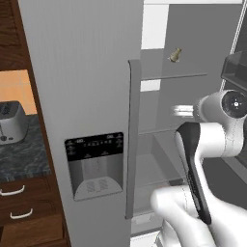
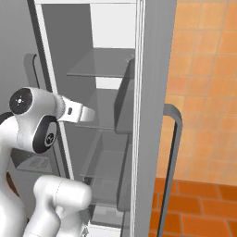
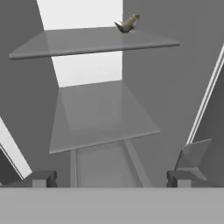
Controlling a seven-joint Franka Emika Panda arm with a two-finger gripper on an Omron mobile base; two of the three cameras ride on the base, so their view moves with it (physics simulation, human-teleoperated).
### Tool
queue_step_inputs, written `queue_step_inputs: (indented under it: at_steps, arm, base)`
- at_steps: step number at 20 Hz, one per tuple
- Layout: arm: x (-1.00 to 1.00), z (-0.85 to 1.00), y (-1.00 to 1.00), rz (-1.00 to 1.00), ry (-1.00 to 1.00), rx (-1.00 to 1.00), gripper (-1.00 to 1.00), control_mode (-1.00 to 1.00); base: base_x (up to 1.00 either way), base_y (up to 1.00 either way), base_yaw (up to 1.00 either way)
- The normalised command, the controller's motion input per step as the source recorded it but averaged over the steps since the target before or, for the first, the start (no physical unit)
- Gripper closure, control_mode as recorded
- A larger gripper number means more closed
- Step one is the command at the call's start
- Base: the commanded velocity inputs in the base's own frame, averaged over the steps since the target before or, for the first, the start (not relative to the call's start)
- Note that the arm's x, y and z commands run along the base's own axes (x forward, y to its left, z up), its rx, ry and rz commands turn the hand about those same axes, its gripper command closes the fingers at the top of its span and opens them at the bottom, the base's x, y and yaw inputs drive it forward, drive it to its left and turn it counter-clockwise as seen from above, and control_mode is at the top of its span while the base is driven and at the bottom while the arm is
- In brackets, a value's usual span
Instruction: Place one lemon and one fish in each tupperware on the nearby counter, to pack two identical lunches.
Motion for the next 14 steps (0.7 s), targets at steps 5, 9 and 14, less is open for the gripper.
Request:
queue_step_inputs:
  at_steps: [5, 9, 14]
  arm:
    - [0.02, 0.86, -0.2, -0.06, -0.11, 0.12, -1.0, -1.0]
    - [0.12, 0.58, -0.1, -0.03, -0.02, 0.11, -1.0, -1.0]
    - [0.2, 0.5, 0.0, -0.03, -0.02, 0.04, -1.0, -1.0]
  base:
    - [0.0, 0.0, 0.0]
    - [0.0, 0.0, 0.0]
    - [0.0, 0.0, 0.0]
